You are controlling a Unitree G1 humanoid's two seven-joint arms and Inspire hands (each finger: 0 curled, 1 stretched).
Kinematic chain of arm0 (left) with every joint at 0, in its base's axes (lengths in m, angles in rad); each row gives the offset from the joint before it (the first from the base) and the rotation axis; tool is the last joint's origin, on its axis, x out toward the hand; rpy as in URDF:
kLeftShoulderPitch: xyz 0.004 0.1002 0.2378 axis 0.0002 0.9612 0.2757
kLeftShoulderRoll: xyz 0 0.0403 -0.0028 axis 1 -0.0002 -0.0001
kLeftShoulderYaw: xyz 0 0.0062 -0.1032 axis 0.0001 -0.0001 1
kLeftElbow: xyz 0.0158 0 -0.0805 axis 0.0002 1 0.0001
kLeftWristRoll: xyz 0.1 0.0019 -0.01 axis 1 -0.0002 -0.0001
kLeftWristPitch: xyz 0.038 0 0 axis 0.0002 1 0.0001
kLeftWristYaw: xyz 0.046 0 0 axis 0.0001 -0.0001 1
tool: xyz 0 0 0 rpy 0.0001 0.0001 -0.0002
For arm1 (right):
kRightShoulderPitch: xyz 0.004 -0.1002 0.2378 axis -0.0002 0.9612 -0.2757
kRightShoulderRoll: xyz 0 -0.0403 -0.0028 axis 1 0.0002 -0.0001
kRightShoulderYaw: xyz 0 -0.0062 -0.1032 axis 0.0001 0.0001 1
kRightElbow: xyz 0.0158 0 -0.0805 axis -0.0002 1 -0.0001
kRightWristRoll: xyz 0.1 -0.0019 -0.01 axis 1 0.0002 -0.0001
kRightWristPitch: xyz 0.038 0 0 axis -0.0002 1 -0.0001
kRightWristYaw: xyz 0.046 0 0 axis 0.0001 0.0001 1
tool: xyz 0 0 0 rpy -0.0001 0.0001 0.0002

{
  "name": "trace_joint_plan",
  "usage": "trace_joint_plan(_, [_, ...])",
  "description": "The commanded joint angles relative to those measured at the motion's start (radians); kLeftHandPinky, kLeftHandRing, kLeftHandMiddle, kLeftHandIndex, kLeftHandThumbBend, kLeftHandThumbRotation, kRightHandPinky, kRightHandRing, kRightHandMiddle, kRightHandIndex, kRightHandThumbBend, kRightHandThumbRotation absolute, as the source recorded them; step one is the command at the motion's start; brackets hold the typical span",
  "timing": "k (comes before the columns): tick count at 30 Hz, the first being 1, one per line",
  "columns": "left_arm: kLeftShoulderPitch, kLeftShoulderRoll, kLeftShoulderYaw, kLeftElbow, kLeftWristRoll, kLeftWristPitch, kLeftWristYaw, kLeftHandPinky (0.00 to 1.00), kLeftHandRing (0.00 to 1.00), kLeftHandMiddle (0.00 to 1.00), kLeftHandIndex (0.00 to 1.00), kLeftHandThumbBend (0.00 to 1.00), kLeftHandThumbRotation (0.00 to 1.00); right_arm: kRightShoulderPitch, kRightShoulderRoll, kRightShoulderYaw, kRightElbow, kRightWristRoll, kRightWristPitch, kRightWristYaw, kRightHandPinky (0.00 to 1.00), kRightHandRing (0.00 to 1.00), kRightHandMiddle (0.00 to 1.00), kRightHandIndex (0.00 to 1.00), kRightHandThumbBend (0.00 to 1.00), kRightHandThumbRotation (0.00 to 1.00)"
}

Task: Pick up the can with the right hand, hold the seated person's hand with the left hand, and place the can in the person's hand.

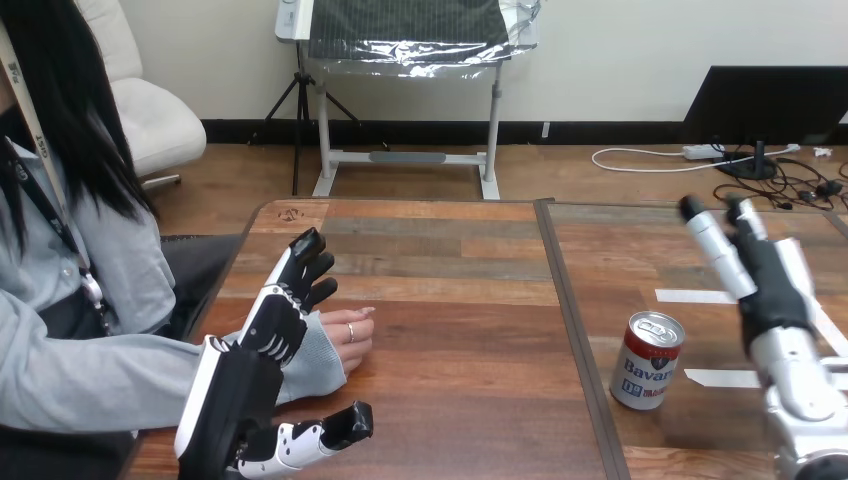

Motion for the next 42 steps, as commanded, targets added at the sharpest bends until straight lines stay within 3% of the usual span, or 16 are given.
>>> trace_joint_plan(1, [-0.054, -0.009, 0.007, 0.0, -0.007, -0.011, 0.001, 0.89, 0.94, 0.96, 0.94, 1.0, 0.52, -0.1, -0.043, -0.028, -0.046, 0.031, -0.059, 0.017, 0.97, 1.0, 1.0, 1.0, 1.0, 0.85])
trace_joint_plan(4, [-0.053, -0.009, 0.009, 0.003, -0.003, -0.013, 0.005, 0.89, 0.94, 0.96, 0.94, 1.0, 0.52, -0.101, -0.048, -0.045, -0.048, 0.057, -0.075, 0.045, 0.99, 1.0, 1.0, 1.0, 1.0, 0.85])
trace_joint_plan(7, [-0.059, -0.008, 0.011, 0.013, -0.006, -0.021, 0.001, 0.89, 0.94, 0.96, 0.94, 1.0, 0.53, -0.1, -0.058, -0.043, -0.05, 0.055, -0.089, 0.037, 0.99, 1.0, 1.0, 1.0, 1.0, 0.86])
trace_joint_plan(14, [-0.059, -0.007, 0.016, 0.019, 0.0, -0.02, 0.008, 0.88, 0.93, 0.96, 0.94, 1.0, 0.52, -0.099, -0.059, -0.102, -0.059, 0.146, -0.115, 0.146, 1.0, 1.0, 1.0, 1.0, 1.0, 0.85])
trace_joint_plan(23, [-0.061, -0.009, 0.021, 0.023, 0.019, -0.025, 0.025, 0.86, 0.93, 0.96, 0.94, 1.0, 0.52, -0.093, -0.057, -0.14, -0.073, 0.212, -0.144, 0.225, 1.0, 1.0, 1.0, 1.0, 1.0, 0.85])
trace_joint_plan(42, [-0.07, -0.004, 0.022, 0.029, 0.036, -0.031, 0.036, 0.85, 0.92, 0.95, 0.94, 1.0, 0.53, -0.051, -0.035, -0.155, -0.092, 0.255, -0.202, 0.271, 1.0, 1.0, 1.0, 1.0, 1.0, 0.81])
